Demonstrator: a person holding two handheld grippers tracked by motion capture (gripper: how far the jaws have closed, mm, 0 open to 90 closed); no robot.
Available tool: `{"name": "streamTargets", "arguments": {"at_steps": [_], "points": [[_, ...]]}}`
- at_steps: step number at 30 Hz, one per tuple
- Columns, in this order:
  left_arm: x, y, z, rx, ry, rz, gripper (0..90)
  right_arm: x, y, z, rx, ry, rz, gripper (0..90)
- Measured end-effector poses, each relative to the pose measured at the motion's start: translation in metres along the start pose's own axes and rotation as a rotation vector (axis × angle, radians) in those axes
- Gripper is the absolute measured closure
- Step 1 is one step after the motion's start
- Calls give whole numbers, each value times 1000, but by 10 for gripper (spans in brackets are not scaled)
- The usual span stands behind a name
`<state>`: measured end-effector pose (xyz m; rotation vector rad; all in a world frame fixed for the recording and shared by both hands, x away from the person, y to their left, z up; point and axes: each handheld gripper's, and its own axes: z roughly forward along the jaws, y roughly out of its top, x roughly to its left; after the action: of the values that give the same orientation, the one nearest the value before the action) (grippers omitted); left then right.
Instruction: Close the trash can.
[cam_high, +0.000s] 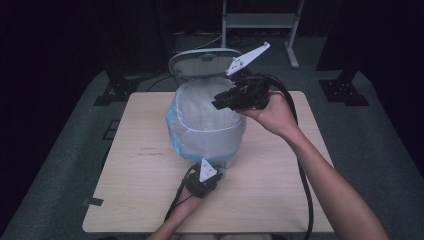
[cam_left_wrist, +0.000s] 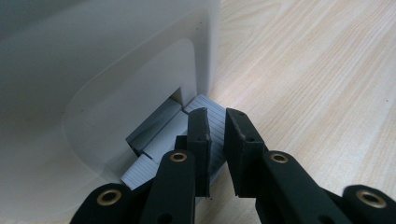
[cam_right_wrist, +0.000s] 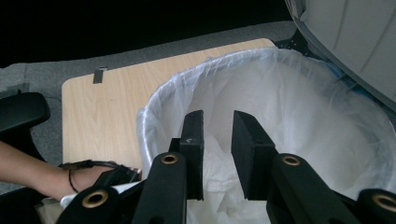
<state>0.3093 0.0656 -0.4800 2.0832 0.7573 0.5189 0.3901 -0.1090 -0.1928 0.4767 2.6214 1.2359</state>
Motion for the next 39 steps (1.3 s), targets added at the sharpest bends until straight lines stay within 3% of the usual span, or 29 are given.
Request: {"name": "streamTargets", "arguments": {"at_steps": [15,24,39], "points": [[-1,0,0,2,3,7,797,-5,-34,-33,-31,-6,32,674],[-2,0,0,3,4,13,784,-14,-67,-55,-52,-40,99,614],[-2,0,0,1,3,10,761,-26,-109,-66,-62,-65,172,597]]}}
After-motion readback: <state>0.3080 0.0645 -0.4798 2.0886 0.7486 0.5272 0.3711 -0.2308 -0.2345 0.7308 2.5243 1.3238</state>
